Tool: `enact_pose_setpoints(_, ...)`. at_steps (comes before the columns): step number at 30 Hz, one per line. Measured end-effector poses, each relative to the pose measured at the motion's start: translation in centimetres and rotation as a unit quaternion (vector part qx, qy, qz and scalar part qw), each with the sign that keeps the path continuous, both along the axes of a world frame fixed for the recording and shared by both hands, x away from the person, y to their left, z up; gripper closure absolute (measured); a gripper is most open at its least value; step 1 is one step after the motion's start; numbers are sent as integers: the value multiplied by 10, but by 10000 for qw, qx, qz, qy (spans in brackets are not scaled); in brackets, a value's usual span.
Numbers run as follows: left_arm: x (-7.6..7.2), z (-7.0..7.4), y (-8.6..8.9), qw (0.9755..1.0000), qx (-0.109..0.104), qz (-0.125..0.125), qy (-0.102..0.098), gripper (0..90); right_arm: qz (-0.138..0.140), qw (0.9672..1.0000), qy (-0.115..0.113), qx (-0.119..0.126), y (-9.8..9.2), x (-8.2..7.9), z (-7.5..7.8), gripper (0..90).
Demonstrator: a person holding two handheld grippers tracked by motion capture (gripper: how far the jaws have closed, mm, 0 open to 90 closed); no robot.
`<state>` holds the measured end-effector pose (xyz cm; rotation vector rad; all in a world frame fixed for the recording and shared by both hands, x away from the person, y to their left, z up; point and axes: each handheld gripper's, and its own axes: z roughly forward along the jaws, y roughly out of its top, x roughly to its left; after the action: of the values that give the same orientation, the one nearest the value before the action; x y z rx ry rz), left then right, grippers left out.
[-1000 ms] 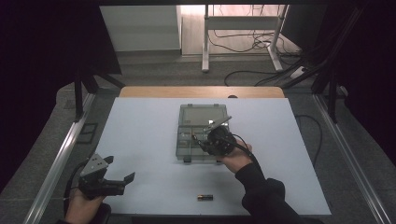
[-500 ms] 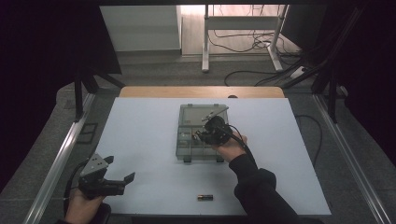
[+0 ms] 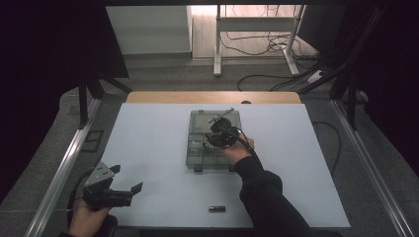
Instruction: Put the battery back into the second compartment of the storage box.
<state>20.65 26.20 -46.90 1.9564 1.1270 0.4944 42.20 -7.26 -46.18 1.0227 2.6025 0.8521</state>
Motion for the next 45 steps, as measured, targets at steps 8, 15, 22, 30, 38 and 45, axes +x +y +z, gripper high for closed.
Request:
enact_pose_setpoints(8,0,0,0,10000,1,-9,-2,27,-148,9998,129,-71,9,11,-10,765)
enact_pose_setpoints(15,0,0,1,10000,-21,-5,4,27,-278,9995,168,9,9,18,-15,668)
enact_pose_setpoints(22,0,0,0,10000,-16,-3,3,27,-79,9999,113,97,3,15,-4,432)
enact_pose_setpoints(30,0,0,0,10000,-15,0,7,27,358,9993,-66,-89,-1,3,5,115)
enact_pose_setpoints(38,0,0,0,10000,-3,0,4,27,659,9977,-115,-75,-7,-12,15,0)
enact_pose_setpoints(45,0,0,0,10000,8,4,4,27,943,9953,-181,-135,-12,-37,21,0)
